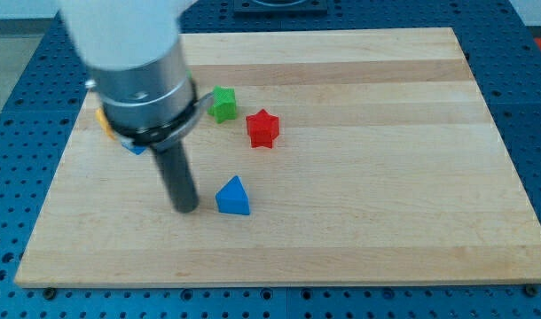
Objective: Move the blue triangle a bit up
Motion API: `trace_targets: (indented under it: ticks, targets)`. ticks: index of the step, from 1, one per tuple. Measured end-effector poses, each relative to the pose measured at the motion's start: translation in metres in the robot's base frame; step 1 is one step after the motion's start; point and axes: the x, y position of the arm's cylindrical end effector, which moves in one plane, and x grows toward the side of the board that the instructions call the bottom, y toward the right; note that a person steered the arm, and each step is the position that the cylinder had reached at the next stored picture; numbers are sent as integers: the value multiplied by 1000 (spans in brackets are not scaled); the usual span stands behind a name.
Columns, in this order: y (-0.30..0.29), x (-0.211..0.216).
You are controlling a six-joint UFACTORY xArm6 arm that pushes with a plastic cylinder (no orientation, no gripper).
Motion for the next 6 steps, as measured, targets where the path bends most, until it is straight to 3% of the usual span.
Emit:
trace_targets:
  ticks: [1, 3, 4, 6]
  targets:
    - [6, 9]
    - [77, 7]
    - [102, -14]
    - [93, -32]
